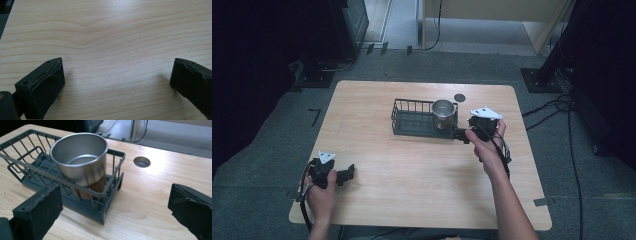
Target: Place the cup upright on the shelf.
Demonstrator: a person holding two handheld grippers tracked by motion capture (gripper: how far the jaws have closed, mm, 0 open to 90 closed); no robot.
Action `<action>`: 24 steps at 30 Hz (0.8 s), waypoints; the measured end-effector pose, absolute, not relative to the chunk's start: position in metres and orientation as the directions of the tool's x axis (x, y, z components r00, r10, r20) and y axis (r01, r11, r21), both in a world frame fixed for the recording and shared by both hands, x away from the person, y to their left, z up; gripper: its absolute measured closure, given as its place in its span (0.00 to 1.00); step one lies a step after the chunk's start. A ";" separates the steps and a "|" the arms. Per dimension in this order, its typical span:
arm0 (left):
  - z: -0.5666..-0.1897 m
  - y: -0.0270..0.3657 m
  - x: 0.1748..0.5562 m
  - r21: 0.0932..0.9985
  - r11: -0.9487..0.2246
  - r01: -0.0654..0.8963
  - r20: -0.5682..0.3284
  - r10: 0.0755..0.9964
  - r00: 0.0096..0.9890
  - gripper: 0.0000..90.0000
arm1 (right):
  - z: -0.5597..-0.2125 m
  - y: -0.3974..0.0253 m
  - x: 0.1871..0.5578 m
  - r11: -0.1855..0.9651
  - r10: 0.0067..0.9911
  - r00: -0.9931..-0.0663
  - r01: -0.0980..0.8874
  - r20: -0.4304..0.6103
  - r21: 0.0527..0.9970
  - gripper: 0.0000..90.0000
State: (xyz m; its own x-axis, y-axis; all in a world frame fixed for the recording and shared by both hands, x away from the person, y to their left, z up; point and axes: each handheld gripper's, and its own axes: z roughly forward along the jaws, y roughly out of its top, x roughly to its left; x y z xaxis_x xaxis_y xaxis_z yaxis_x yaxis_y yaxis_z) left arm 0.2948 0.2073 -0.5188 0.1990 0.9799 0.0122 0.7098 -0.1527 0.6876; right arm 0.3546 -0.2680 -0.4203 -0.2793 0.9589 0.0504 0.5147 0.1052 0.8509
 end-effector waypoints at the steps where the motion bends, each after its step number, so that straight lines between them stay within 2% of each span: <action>1: -0.519 0.207 0.295 0.687 -0.153 0.710 0.013 0.980 0.199 0.00 | -0.421 -0.270 0.353 0.106 0.959 -0.278 0.514 0.049 0.851 0.00; 24: -0.519 0.207 0.295 0.687 -0.155 0.710 0.014 0.980 0.201 0.00 | -0.443 -0.305 0.317 0.075 0.976 -0.214 0.520 0.045 0.851 0.00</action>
State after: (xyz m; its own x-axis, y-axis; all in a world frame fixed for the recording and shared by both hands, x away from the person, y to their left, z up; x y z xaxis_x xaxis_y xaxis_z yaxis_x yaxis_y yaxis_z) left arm 0.2947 0.2074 -0.5187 0.2006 0.9796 0.0141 0.7103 -0.1554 0.6865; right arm 0.3175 -0.3046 -0.4427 -0.2137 0.9759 0.0450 0.5205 0.0747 0.8506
